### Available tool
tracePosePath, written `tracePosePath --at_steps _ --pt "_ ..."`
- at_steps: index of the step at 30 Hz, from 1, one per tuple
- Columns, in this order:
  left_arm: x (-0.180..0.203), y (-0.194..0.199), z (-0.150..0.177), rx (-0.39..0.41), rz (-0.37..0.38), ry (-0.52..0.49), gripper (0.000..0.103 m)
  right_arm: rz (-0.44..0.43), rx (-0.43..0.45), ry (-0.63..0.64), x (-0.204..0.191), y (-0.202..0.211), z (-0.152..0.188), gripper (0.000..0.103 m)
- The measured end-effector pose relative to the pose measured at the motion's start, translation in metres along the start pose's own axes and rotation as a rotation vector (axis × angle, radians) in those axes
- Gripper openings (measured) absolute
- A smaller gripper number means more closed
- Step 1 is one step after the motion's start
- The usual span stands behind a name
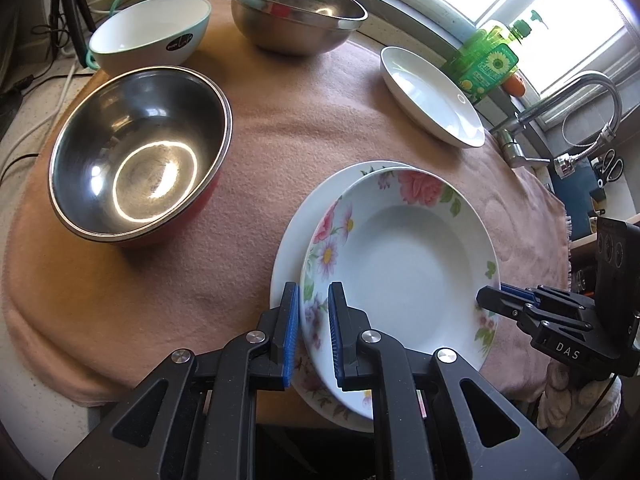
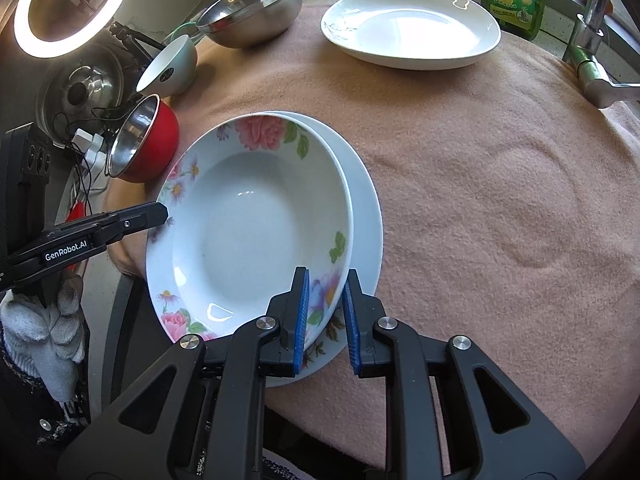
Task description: Organize plates and bowls
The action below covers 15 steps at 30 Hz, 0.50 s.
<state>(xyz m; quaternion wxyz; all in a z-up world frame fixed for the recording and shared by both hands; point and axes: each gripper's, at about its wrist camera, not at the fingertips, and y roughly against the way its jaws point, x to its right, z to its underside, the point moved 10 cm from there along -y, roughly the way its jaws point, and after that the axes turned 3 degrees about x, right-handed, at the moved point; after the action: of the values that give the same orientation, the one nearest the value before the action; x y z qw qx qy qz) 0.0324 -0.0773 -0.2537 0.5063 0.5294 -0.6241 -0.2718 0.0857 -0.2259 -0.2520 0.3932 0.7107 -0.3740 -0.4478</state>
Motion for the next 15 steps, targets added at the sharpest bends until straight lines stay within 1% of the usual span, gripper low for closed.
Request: tracePosePath --at_steps 4,5,9,15 --pt "-0.0003 0.0001 -0.0008 0.000 -0.002 0.000 0.011 0.003 -0.005 0.006 -0.0011 -0.0002 0.0017 0.019" --pt "-0.0003 0.0001 -0.0011 0.000 -0.004 -0.003 0.011 0.003 -0.008 0.010 -0.0025 -0.0003 0.0023 0.021" --pt "0.0002 -0.0003 -0.0016 0.000 -0.002 -0.007 0.011 0.004 0.002 0.019 -0.0061 0.0013 0.0030 0.036" --pt "-0.0003 0.0001 -0.0017 0.004 -0.006 -0.003 0.014 0.008 0.013 0.007 -0.0046 0.0034 0.0039 0.038"
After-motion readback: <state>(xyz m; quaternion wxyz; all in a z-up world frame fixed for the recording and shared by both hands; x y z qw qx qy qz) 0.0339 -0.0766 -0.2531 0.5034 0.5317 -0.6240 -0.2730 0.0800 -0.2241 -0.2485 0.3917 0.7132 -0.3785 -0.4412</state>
